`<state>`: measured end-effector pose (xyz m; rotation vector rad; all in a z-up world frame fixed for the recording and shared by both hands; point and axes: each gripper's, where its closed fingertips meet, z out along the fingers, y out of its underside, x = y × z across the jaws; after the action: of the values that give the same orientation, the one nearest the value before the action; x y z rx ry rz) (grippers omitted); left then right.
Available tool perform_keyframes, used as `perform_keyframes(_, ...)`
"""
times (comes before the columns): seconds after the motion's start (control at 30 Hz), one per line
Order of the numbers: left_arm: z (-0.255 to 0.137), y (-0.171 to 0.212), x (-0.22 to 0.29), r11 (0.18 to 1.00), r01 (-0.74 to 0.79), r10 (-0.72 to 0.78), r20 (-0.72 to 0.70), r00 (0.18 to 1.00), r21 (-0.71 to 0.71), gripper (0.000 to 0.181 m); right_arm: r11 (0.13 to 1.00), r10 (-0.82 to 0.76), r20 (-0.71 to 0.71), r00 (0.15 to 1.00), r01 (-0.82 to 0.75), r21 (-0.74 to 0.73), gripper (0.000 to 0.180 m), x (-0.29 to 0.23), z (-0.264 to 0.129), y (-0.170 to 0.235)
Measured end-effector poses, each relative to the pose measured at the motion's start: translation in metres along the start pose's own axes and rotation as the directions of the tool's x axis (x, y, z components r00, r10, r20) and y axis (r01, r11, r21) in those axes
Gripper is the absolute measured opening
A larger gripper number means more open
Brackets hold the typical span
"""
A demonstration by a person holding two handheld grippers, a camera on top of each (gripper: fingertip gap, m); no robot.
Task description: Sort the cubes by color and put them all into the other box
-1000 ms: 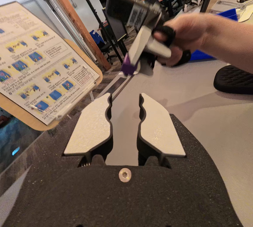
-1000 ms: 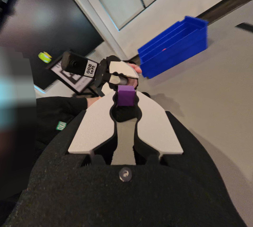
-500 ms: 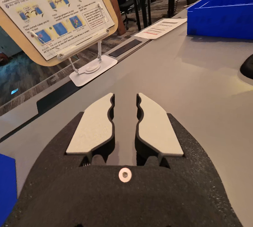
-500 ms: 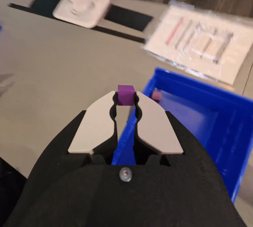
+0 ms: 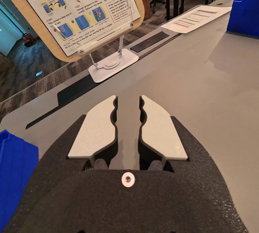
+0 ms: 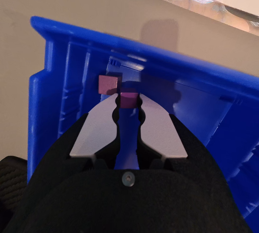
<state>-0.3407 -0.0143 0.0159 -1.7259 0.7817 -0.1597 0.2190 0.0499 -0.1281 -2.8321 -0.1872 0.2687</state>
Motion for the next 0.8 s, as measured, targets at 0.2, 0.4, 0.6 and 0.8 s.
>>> perform_keyframes(0.2,-0.001,-0.004,0.007,1.0,-0.026,0.026,0.006,1.0,-0.002,0.029,0.999,0.015,-0.002,1.0,-0.015,-0.033,0.023,0.003,0.012,-0.005)
perform_keyframes(0.4,-0.009,0.009,0.004,0.998,-0.048,0.049,0.021,0.999,-0.037,0.029,0.999,0.04,0.018,0.999,-0.039,-0.036,0.028,0.004,0.013,-0.004)
perform_keyframes(0.6,-0.034,0.018,-0.023,0.998,-0.048,0.052,0.091,0.994,-0.05,0.029,0.996,0.049,0.013,0.999,-0.05,0.07,0.031,0.001,-0.027,-0.008)
perform_keyframes(0.8,-0.089,0.043,-0.097,0.989,-0.005,0.054,0.324,0.944,-0.149,0.029,0.948,0.008,-0.036,0.999,0.004,0.317,0.032,-0.043,-0.114,-0.021)
